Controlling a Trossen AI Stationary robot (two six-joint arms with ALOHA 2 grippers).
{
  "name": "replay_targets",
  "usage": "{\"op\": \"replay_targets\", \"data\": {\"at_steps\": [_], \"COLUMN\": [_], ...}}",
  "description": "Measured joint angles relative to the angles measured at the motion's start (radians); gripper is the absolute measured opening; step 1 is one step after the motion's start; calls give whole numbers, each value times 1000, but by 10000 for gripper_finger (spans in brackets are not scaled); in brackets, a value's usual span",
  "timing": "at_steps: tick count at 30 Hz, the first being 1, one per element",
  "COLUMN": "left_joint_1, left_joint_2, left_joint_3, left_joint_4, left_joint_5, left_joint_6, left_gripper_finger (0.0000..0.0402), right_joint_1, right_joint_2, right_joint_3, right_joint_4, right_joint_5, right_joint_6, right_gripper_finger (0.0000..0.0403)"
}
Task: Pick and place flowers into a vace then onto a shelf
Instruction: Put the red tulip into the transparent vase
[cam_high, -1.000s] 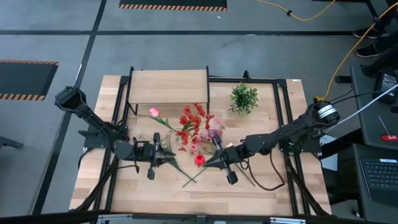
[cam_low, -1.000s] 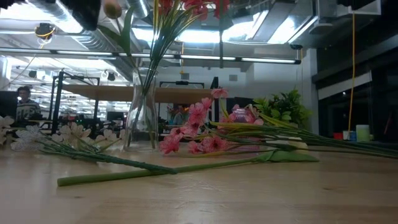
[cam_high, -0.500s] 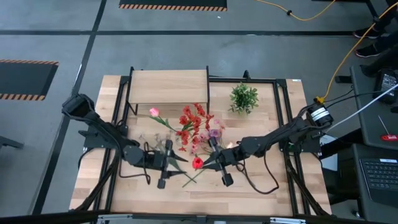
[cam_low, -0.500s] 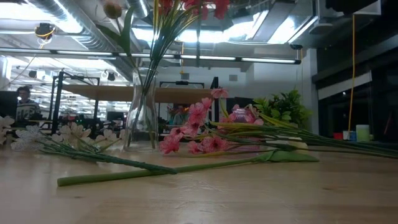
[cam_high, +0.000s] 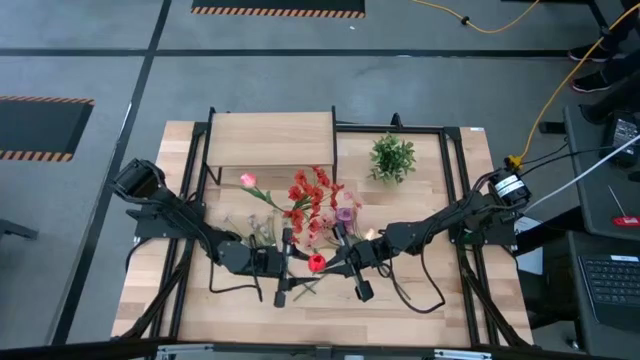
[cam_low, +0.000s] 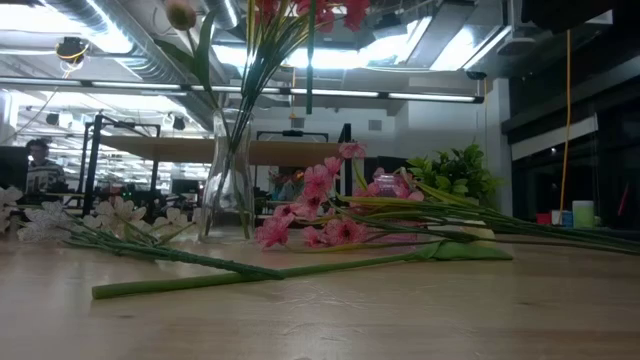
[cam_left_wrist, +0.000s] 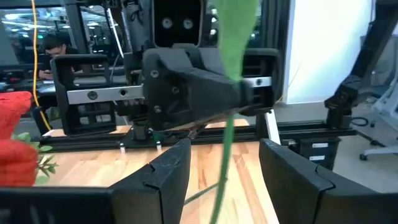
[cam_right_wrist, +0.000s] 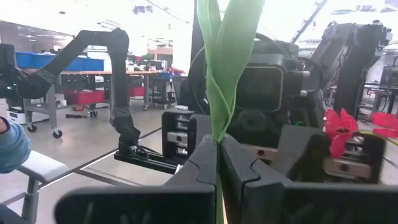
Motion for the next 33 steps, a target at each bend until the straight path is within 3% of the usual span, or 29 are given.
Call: {"op": "replay_targets", "data": {"at_steps": [6,11,16,21,28,33], "left_joint_1": [35,62,71,70,66,56], "left_joint_2": [1,0,0,0,0,0], "left_joint_3": [2,2,2,2,2,2], "left_joint_4": [1,-2,-40,-46,-53,-66], "left_joint_5": [8,109,114,113,119,113], "left_joint_6": [-19,-66,-73,-64,16,17], "left_gripper_finger": [185,184,173,122,15,6], "right_joint_1": [0,0,-3,-3,-4,-4], "right_joint_2": [0,0,0,0,0,0], "right_joint_3": [0,0,0,0,0,0], "right_joint_4": [0,-1,-2,-2,-37,-42], "right_joint_5": [0,0,0,0,4,4], "right_joint_6": [-8,-28,-29,-31,-32,-13], "right_gripper_finger": [0,0,0,0,0,14]}}
